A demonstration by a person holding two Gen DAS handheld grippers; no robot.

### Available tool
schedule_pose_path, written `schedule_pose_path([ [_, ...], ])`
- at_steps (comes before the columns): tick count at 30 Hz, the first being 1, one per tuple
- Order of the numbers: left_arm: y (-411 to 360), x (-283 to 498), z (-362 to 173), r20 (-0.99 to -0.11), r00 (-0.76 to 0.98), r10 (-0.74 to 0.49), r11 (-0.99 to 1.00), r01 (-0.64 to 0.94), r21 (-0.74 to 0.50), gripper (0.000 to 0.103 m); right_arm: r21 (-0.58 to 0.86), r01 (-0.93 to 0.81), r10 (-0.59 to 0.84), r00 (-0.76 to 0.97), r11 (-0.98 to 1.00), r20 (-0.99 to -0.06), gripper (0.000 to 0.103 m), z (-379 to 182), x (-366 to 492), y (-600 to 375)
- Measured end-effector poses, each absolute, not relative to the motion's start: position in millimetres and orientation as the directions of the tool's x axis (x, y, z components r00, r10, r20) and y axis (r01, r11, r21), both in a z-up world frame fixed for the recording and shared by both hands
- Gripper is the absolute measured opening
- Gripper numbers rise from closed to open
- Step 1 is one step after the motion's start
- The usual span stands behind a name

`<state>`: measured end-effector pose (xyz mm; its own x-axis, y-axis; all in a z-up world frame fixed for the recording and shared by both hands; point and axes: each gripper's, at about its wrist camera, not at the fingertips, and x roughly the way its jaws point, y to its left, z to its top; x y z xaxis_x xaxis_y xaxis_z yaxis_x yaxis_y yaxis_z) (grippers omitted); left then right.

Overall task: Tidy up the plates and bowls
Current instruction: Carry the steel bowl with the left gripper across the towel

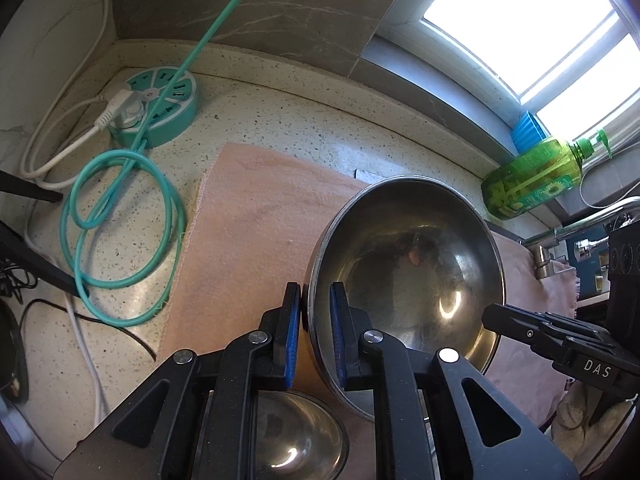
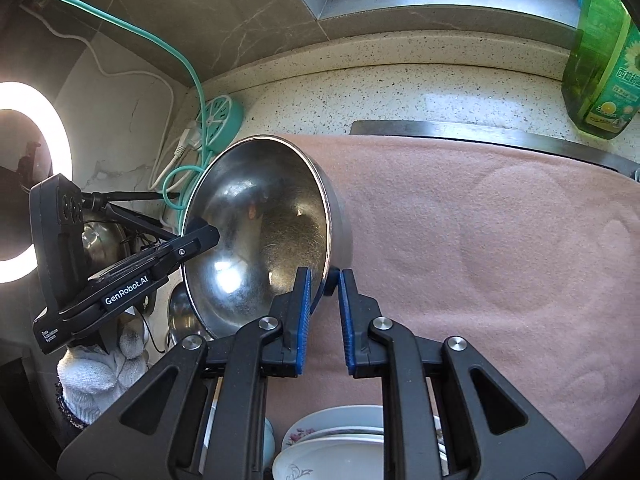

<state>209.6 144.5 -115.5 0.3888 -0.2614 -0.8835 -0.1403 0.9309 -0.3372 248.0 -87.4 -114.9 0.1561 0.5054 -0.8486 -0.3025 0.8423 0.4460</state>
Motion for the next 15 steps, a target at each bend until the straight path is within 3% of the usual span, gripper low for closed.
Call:
schedule_pose_path([
  [15, 70.7, 199.6, -87.4, -0.864, 0.405, -0.298, 0.941, -0.025, -0.336, 0.013, 0.457, -0.251, 0.508, 0.204, 0.853, -0.837, 0.014, -93.4, 222.3, -174.6],
])
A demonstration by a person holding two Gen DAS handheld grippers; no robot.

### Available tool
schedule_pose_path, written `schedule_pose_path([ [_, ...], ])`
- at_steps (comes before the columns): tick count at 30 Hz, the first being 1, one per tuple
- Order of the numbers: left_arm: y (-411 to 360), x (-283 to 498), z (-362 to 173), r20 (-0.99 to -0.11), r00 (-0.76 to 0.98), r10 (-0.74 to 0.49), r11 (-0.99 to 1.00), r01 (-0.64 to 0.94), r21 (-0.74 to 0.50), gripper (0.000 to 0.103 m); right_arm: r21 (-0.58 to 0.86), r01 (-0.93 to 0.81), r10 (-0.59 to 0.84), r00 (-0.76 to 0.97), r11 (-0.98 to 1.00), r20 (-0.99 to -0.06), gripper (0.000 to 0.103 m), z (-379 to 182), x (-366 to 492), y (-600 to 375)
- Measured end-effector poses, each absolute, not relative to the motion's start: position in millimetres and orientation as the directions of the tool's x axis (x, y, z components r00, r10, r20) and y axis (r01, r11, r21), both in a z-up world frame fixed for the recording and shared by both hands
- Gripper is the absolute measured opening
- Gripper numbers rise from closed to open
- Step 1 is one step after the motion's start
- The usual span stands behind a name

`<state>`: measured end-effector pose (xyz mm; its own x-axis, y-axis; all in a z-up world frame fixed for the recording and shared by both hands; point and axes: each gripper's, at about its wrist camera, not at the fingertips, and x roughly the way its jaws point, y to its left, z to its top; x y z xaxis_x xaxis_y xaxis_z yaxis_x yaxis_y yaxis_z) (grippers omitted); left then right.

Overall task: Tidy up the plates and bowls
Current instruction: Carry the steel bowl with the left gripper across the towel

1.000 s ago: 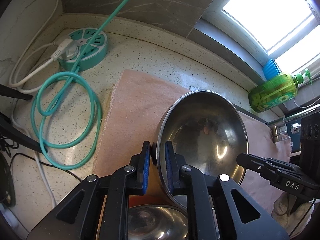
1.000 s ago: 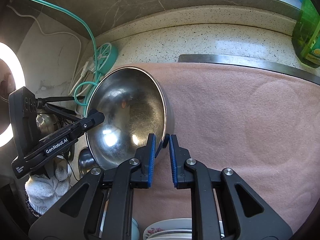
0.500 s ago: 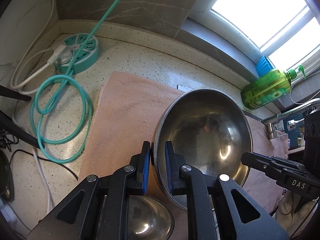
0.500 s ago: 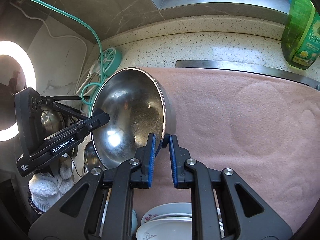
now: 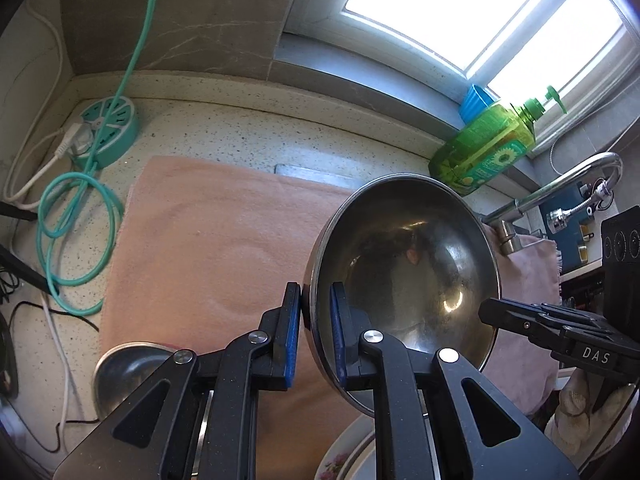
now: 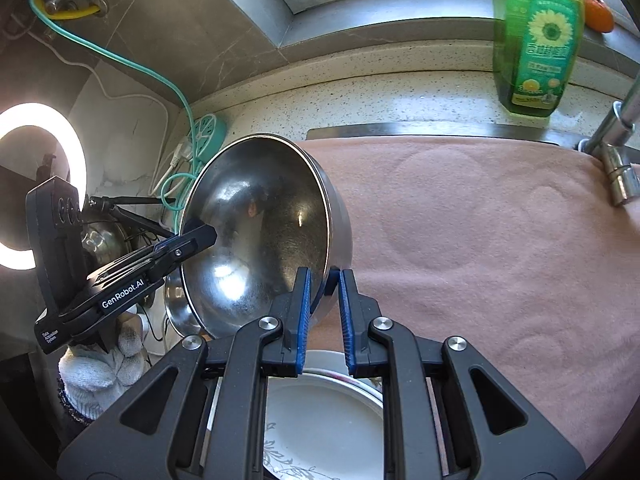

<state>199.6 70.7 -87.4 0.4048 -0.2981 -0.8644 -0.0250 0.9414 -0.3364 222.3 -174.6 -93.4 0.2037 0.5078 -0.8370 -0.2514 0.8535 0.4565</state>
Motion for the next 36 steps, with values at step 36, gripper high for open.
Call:
schedule_pose_path([
  [36, -120.9, 148.9, -120.1, -0.889, 0.180, -0.421, 0.897, 0.224, -0.380, 0.016, 0.411, -0.033, 0.409, 0.201, 0.911, -0.890, 0.014, -152.8, 159.4, -372.0],
])
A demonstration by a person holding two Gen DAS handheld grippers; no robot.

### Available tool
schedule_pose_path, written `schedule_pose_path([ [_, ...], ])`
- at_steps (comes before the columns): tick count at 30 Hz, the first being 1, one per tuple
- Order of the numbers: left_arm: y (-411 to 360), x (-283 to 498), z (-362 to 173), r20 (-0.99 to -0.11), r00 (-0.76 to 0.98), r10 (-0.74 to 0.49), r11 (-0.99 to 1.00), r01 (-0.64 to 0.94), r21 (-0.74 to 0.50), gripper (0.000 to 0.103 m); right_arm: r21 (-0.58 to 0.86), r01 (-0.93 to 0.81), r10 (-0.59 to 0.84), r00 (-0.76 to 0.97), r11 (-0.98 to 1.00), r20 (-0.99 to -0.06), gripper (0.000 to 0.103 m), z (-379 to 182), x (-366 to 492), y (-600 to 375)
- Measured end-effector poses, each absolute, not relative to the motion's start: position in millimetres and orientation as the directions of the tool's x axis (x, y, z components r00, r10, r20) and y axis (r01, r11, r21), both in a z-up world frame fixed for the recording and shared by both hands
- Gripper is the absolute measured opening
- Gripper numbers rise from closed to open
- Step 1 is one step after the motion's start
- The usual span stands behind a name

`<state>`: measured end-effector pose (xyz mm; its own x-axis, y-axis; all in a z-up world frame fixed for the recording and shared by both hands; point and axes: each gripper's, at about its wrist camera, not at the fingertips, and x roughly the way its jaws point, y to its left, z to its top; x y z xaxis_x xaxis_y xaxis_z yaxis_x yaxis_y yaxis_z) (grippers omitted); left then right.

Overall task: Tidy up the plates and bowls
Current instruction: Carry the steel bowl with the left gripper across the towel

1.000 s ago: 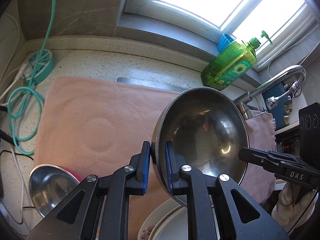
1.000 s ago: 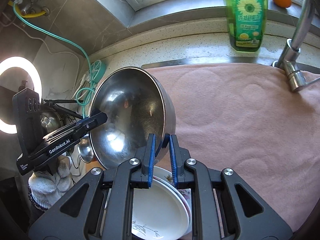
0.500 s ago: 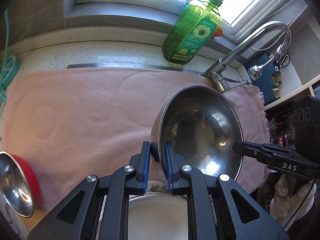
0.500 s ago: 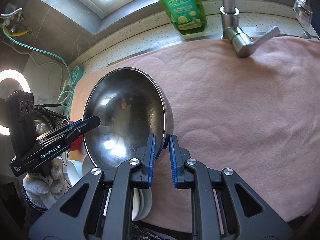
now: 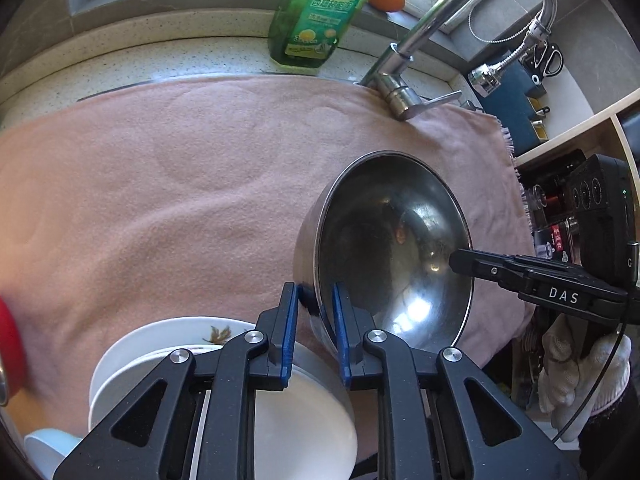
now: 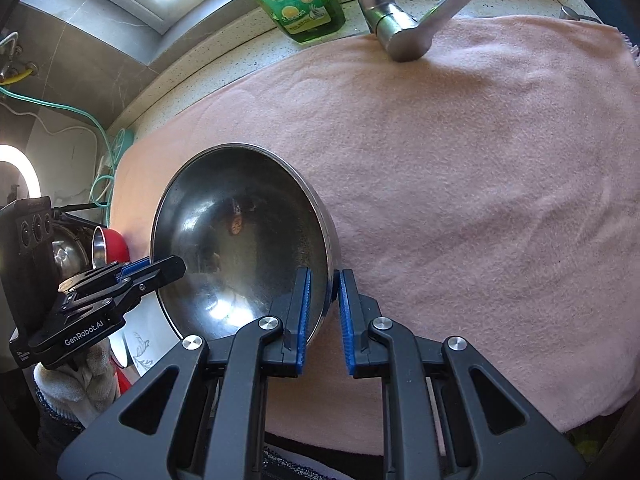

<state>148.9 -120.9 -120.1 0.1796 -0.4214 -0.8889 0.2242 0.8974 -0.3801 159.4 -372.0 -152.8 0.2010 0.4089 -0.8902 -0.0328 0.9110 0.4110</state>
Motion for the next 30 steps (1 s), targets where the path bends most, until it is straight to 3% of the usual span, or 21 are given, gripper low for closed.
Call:
schedule_pose_path([
  [23, -121.6, 142.8, -120.5, -0.894, 0.187, -0.407, 0.905, 0.213, -0.368, 0.016, 0.351, -0.070, 0.357, 0.237, 0.934, -0.903, 0.015, -147.6, 155.3, -367.2],
  [25, -118.8, 142.6, -119.2, -0.893, 0.194, -0.406, 0.906, 0.210, -0.366, 0.016, 0.343, -0.077, 0.351, 0.246, 0.936, -0.904, 0.018, -144.3, 154.8, -366.3],
  [27, -116.0, 142.4, -117.4, -0.891, 0.200, -0.408, 0.906, 0.207, -0.368, 0.016, 0.341, -0.080, 0.350, 0.259, 0.937, -0.900, 0.033, -139.8, 152.9, -366.3],
  [30, -111.6, 141.6, -113.3, -0.887, 0.214, -0.409, 0.907, 0.204, -0.368, 0.017, 0.319, -0.096, 0.333, 0.290, 0.943, -0.897, 0.039, -131.0, 150.8, -364.9],
])
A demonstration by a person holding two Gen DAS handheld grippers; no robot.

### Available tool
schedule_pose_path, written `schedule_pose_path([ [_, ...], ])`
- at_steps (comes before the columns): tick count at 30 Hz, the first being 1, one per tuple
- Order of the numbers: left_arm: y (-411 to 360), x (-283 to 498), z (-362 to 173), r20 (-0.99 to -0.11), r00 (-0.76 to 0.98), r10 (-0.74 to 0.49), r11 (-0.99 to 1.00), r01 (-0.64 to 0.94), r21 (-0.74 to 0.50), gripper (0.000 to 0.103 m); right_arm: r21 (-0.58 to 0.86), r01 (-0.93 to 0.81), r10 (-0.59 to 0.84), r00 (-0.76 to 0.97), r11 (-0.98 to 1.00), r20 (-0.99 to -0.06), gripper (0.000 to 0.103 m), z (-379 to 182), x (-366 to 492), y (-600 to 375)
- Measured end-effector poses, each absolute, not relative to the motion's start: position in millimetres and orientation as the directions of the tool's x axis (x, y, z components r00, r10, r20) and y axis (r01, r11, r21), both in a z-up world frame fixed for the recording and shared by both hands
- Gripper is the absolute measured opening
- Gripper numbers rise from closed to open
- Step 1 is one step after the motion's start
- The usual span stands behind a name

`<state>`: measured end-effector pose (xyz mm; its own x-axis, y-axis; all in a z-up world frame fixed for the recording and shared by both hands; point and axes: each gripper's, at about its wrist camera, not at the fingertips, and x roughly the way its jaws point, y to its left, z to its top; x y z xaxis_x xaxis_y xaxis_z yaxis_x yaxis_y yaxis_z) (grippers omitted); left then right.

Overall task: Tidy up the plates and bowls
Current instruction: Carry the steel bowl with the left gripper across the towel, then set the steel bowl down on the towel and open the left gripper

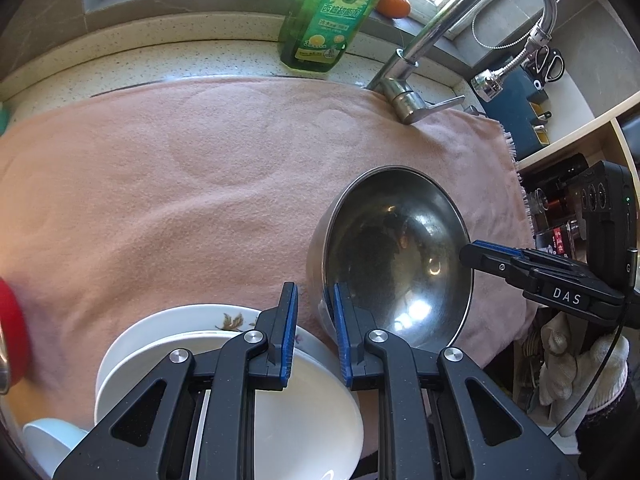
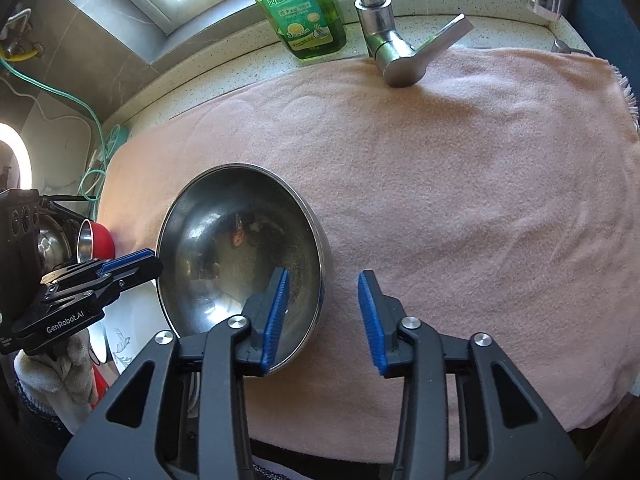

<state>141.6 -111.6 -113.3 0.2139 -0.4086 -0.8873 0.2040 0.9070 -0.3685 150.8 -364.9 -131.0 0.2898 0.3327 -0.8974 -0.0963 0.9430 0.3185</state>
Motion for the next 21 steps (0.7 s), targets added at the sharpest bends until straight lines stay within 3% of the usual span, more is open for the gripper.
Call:
schedule_pose_path([
  [4, -104.8, 141.9, -107.9, -0.887, 0.238, -0.395, 0.915, 0.192, -0.356, 0.017, 0.314, -0.110, 0.332, 0.323, 0.943, -0.886, 0.041, -117.5, 147.5, -362.3],
  [7, -95.6, 142.4, -103.7, -0.882, 0.252, -0.399, 0.915, 0.175, -0.364, 0.017, 0.315, -0.124, 0.338, 0.354, 0.941, -0.872, 0.051, -105.7, 144.3, -360.5],
  [10, -88.0, 141.2, -96.1, -0.874, 0.277, -0.400, 0.916, 0.165, -0.366, 0.025, 0.316, -0.136, 0.344, 0.382, 0.939, -0.858, 0.052, -93.8, 141.0, -357.0],
  [15, -66.7, 134.5, -78.2, -0.849, 0.331, -0.412, 0.911, 0.132, -0.391, 0.026, 0.345, -0.174, 0.386, 0.426, 0.922, -0.818, 0.062, -72.2, 132.7, -344.3],
  [21, -21.3, 113.3, -58.7, -0.813, 0.420, -0.403, 0.905, 0.050, -0.423, 0.030, 0.349, -0.271, 0.437, 0.431, 0.897, -0.789, 0.062, -55.5, 120.3, -310.7],
])
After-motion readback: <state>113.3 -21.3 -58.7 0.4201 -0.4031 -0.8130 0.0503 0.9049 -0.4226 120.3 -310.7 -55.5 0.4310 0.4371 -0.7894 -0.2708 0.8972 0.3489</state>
